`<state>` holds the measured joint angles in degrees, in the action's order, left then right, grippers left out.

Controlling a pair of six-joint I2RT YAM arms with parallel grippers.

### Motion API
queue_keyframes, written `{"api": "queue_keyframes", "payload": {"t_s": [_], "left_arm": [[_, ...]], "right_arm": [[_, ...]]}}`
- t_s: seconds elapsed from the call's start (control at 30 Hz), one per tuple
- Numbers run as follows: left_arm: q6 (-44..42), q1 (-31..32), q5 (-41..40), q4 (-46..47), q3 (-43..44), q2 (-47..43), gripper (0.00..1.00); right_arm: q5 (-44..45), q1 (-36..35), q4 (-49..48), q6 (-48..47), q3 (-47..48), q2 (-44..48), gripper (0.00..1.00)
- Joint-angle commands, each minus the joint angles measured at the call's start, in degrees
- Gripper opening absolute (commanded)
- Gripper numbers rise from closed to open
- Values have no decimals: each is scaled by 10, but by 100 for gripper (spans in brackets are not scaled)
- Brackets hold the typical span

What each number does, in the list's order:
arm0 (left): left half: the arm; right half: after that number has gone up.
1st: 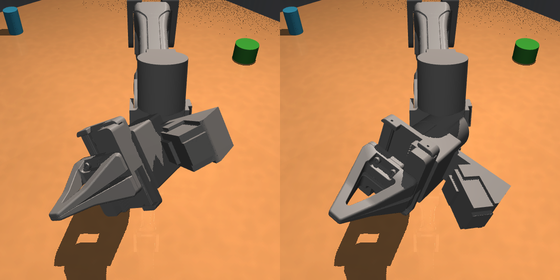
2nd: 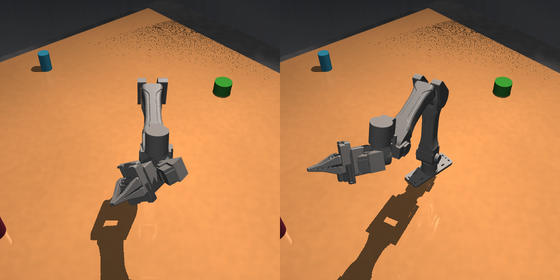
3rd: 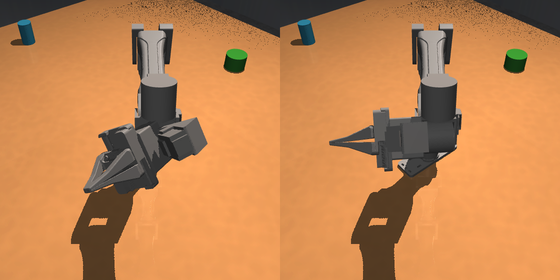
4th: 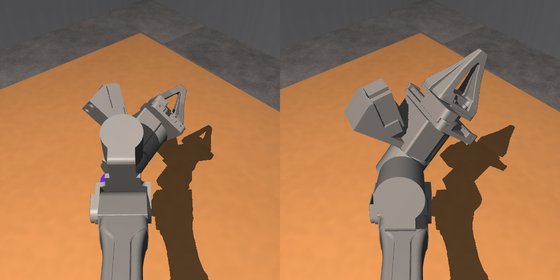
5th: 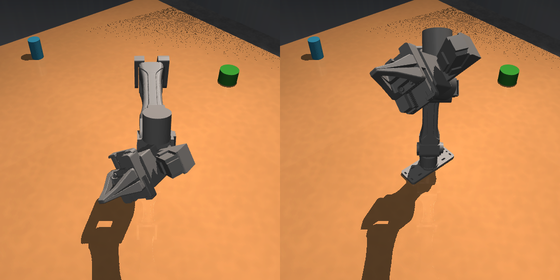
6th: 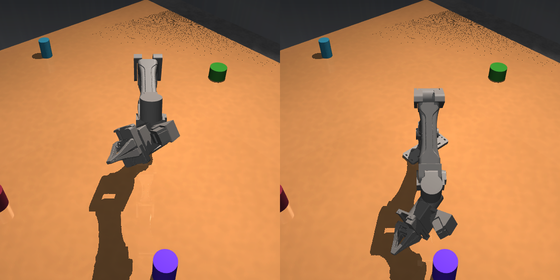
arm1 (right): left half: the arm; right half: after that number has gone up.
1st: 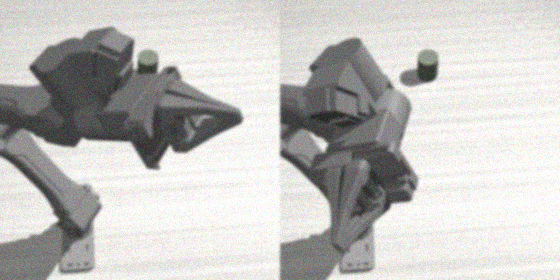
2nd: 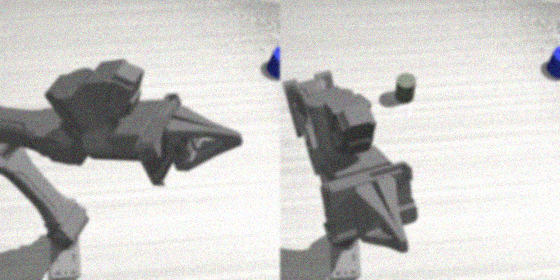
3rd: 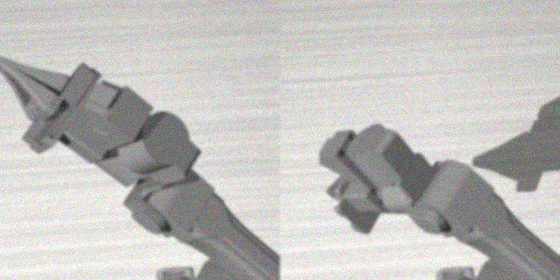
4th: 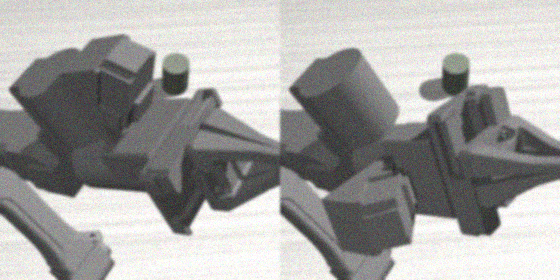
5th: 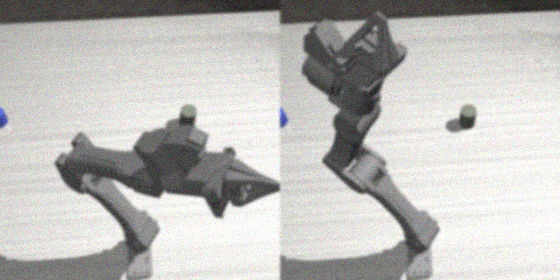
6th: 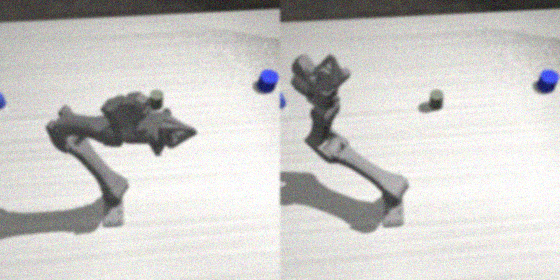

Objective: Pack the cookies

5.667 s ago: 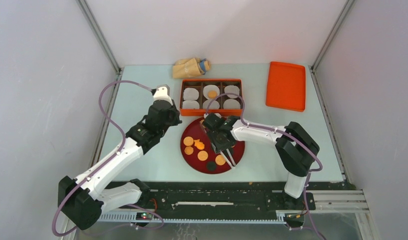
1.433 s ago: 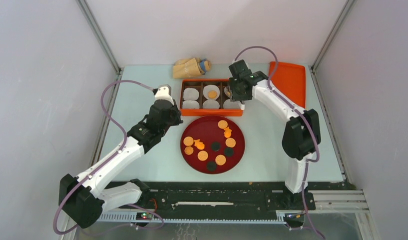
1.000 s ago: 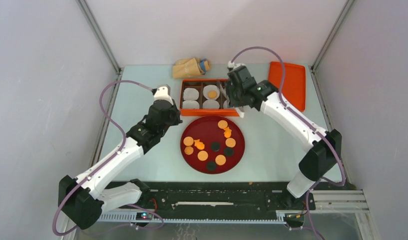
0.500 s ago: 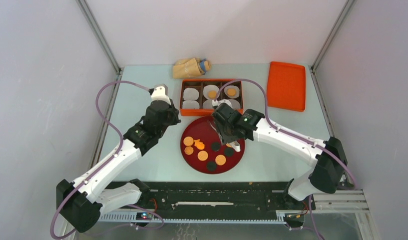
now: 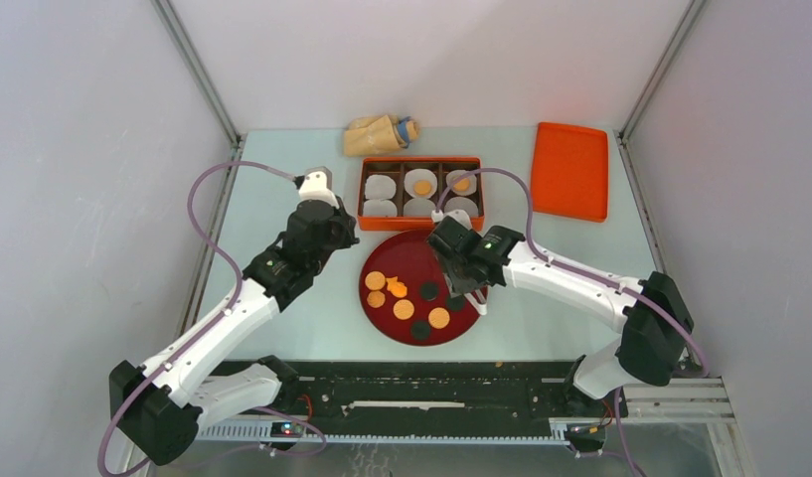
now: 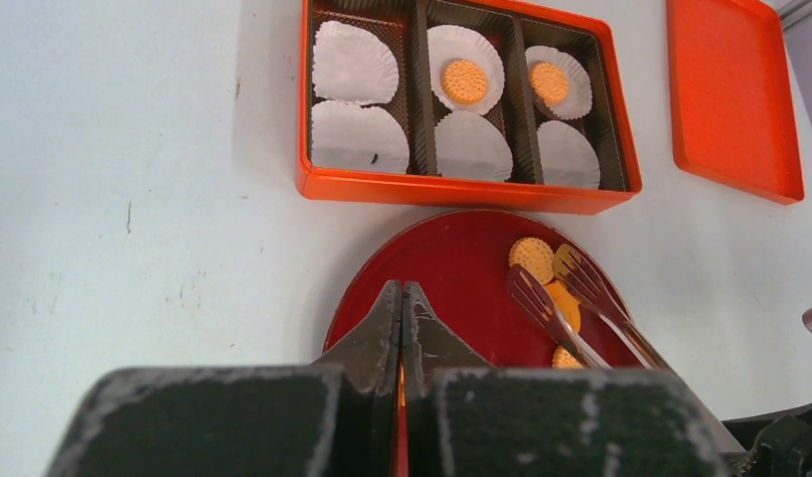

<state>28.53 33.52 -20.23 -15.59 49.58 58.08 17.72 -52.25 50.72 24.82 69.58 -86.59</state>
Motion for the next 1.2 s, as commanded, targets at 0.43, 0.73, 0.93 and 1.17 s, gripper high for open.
{"api": "queue_keyframes", "payload": {"t_s": [0.43, 0.73, 0.93, 1.17], "left_arm": [[9, 1, 13, 17, 4, -2, 0], [8, 1, -7, 4, 9, -13, 0], [8, -3, -35, -20, 21, -21, 0], [-1, -8, -66, -45, 30, -38, 0]], "right_arm": [[-18, 27, -44, 9, 0, -10, 37], [-21, 25, -31, -25, 101, -1, 23], [-37, 33, -22, -66, 228, -59, 22], [-76, 62, -14, -99, 389, -203, 22]]}}
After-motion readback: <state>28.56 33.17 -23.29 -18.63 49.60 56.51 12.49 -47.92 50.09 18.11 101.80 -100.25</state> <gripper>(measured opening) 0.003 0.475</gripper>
